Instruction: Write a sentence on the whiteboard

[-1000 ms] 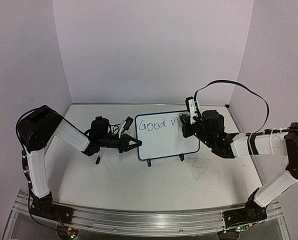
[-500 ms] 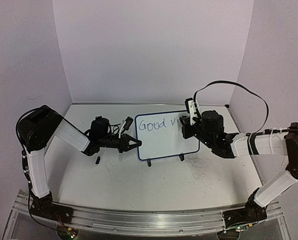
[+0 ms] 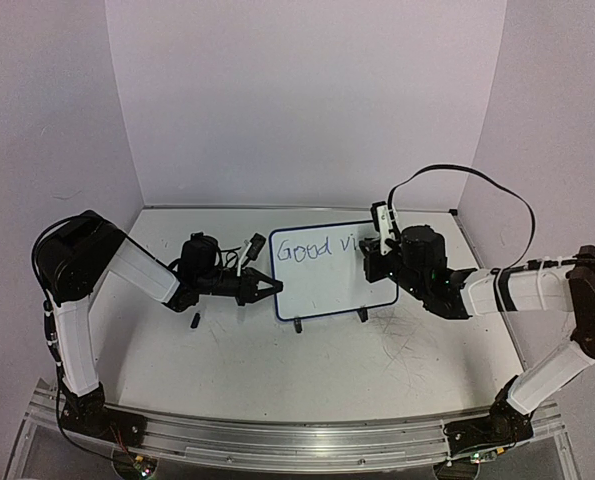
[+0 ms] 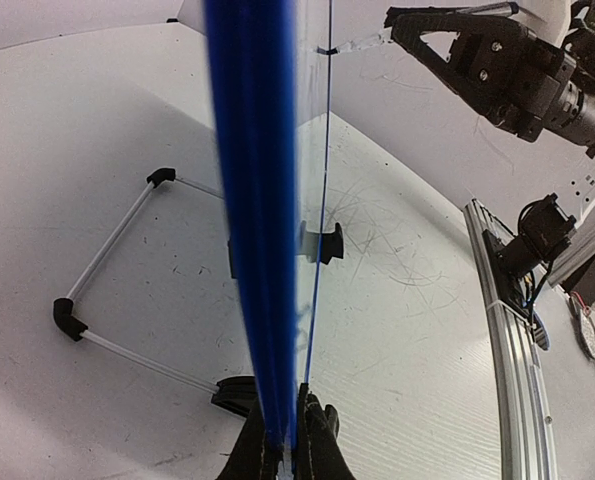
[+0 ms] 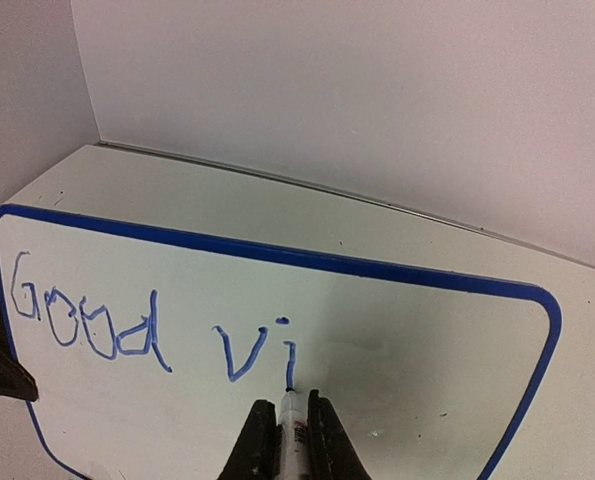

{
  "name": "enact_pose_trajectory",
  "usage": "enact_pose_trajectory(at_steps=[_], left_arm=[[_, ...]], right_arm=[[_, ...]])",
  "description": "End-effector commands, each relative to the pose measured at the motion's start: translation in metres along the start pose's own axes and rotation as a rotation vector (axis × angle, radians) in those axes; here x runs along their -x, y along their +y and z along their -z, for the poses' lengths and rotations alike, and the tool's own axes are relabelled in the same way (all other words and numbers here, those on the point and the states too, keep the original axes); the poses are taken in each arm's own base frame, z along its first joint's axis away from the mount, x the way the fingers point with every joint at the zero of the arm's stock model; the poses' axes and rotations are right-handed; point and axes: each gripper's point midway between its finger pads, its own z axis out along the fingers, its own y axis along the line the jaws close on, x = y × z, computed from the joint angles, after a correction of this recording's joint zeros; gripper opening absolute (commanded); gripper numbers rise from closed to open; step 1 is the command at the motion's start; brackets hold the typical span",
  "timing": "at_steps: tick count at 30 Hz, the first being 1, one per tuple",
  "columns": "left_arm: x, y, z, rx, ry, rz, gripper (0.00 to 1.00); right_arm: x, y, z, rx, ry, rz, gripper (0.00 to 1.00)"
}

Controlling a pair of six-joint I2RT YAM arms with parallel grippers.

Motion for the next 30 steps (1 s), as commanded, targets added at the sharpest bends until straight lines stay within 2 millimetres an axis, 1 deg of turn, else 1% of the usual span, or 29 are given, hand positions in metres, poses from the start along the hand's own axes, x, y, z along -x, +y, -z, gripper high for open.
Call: enact_pose_trajectory(at_steps=[1,4,7,10,12,15,17,20,27,30], left_arm=[[0.010,0.016,0.008,0.098,-0.028,-0.045,0.00],[0.011,0.015,0.008,0.098,-0.029,-0.045,0.00],[0.011,0.016,0.008,0.098,-0.028,-0.045,0.00],[0.009,0.017,0.008,0.101,-0.026,-0.043,0.00],[0.009,0.017,0.008,0.104,-0.026,-0.042,0.00],[0.009,0.018,0.007,0.105,-0.026,-0.043,0.00],[0.009,0.018,0.007,0.106,-0.027,-0.044,0.00],[0.009,0.018,0.007,0.107,-0.026,-0.043,0.00],[0.009,0.019,0.007,0.110,-0.025,-0.044,0.00],[0.009,0.020,0.006,0.115,-0.025,-0.045,0.00]], right_arm=[[-0.002,-0.001,0.001,-0.002,0.007,-0.016,0.00],[-0.002,0.000,0.000,-0.001,0.007,-0.013,0.00],[0.004,0.001,0.000,0.006,-0.006,-0.013,0.00],[0.023,0.005,0.008,0.039,-0.051,-0.031,0.00],[0.039,0.006,0.020,0.061,-0.093,-0.059,0.00],[0.053,0.005,0.034,0.078,-0.128,-0.081,0.00],[0.054,0.001,0.040,0.064,-0.136,-0.076,0.00],[0.050,-0.006,0.038,0.024,-0.130,-0.047,0.00],[0.051,-0.009,0.031,-0.013,-0.125,0.026,0.00],[0.050,-0.006,0.027,-0.001,-0.120,0.036,0.00]])
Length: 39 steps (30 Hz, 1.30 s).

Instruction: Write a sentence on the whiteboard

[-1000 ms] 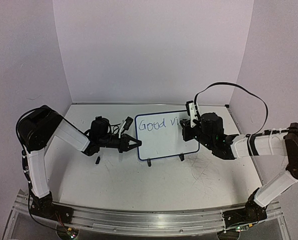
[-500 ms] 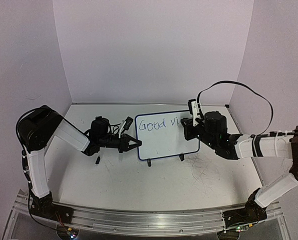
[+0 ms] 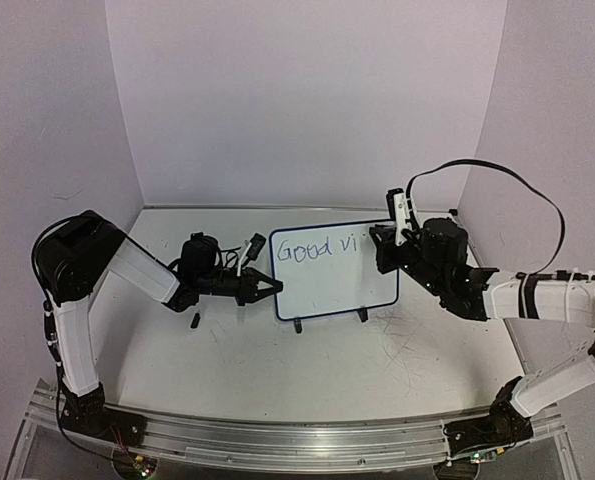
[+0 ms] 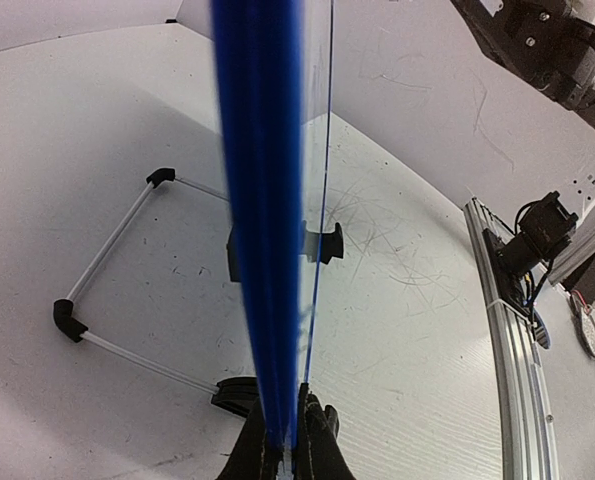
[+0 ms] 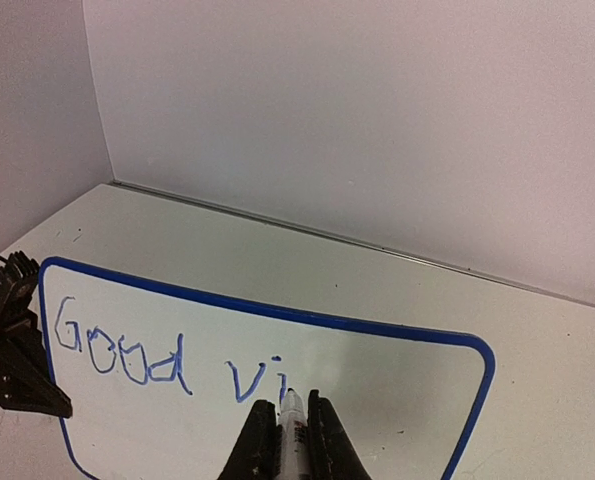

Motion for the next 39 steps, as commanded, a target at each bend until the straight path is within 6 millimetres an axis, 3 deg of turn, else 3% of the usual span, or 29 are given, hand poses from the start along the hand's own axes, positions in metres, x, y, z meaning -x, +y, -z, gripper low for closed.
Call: enact_pose_trajectory(at_steps=[1,24,39], left_arm=[[0.009,0.020,0.006,0.116,-0.025,-0.041,0.00],[0.010,0.019,0.007,0.115,-0.022,-0.044,0.00],[0.011,0.018,0.007,0.115,-0.021,-0.047,0.00]], right_arm=[[0.009,0.000,-0.007,-0.007,-0.023,0.036,0.00],[0.011,-0.007,-0.014,-0.061,-0.016,0.038,0.00],[0.012,-0.007,-0.032,-0.058,-0.016,0.029,0.00]])
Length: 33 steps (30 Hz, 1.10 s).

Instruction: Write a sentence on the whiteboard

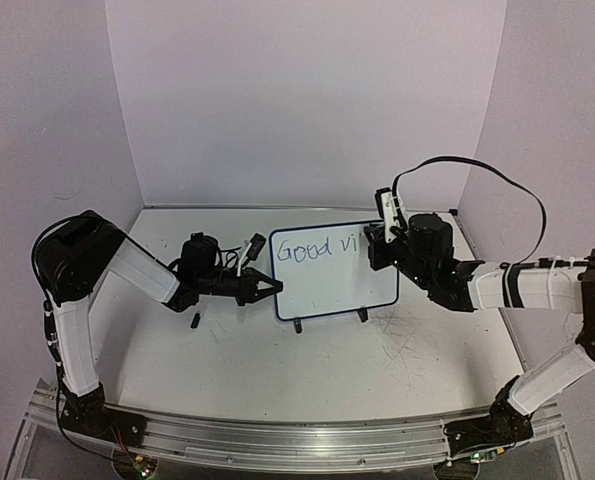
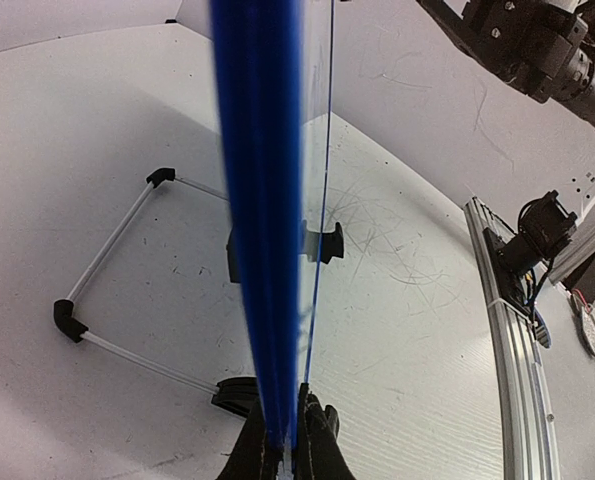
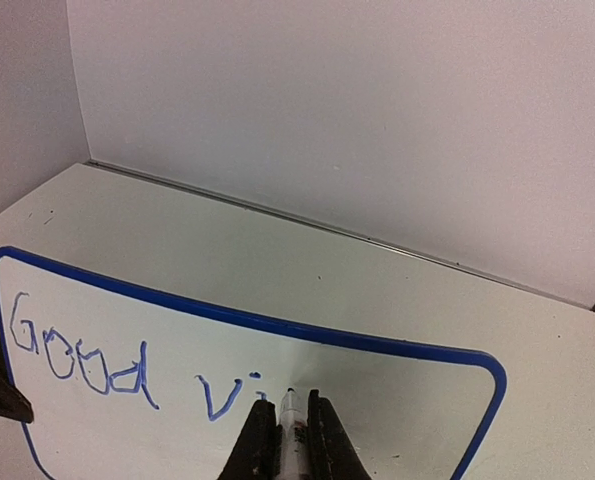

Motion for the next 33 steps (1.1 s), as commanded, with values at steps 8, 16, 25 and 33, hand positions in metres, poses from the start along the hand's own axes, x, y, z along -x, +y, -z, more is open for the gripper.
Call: enact_pose_trajectory(at_steps=[8,16,25,33], left_arm=[[0.010,0.019,0.006,0.113,-0.018,-0.041,0.00],[0.009,0.020,0.006,0.113,-0.017,-0.040,0.00],[0.010,0.019,0.006,0.115,-0.018,-0.043,0.00],[0.010,0.019,0.006,0.113,-0.017,-0.040,0.00]], right_arm=[[0.029,-0.004,-0.008,-0.019,-0.082,-0.018,0.00],[0.029,-0.004,-0.010,-0.024,-0.087,-0.021,0.00],[0.013,-0.009,-0.012,-0.053,-0.045,-0.004,0.00],[0.001,-0.010,-0.007,-0.050,-0.014,-0.008,0.00]])
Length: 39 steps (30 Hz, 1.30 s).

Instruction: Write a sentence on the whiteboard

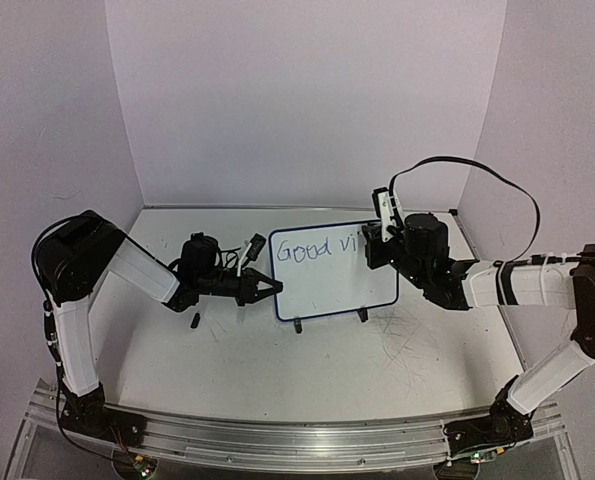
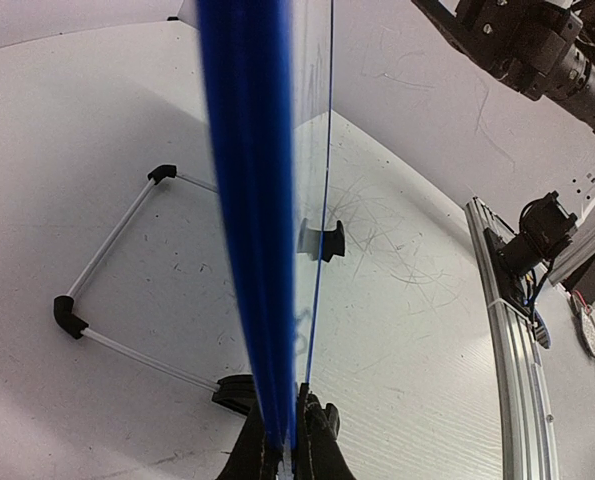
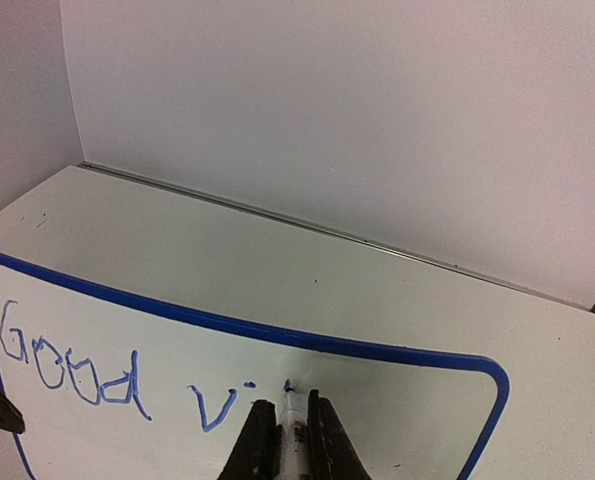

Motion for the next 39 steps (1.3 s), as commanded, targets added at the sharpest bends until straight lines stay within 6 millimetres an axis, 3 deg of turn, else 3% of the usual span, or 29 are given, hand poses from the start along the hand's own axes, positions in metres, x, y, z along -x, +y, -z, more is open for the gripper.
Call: enact_pose_trajectory(at_steps=[1,20,39], left_arm=[[0.011,0.018,0.006,0.111,-0.022,-0.048,0.00],[0.012,0.017,0.006,0.108,-0.022,-0.049,0.00],[0.011,0.016,0.006,0.102,-0.018,-0.047,0.00]], right_arm=[[0.003,-0.007,0.003,-0.031,-0.010,-0.011,0.00],[-0.033,-0.002,0.008,0.001,0.073,-0.061,0.00],[0.007,-0.006,0.005,-0.024,-0.041,-0.067,0.00]])
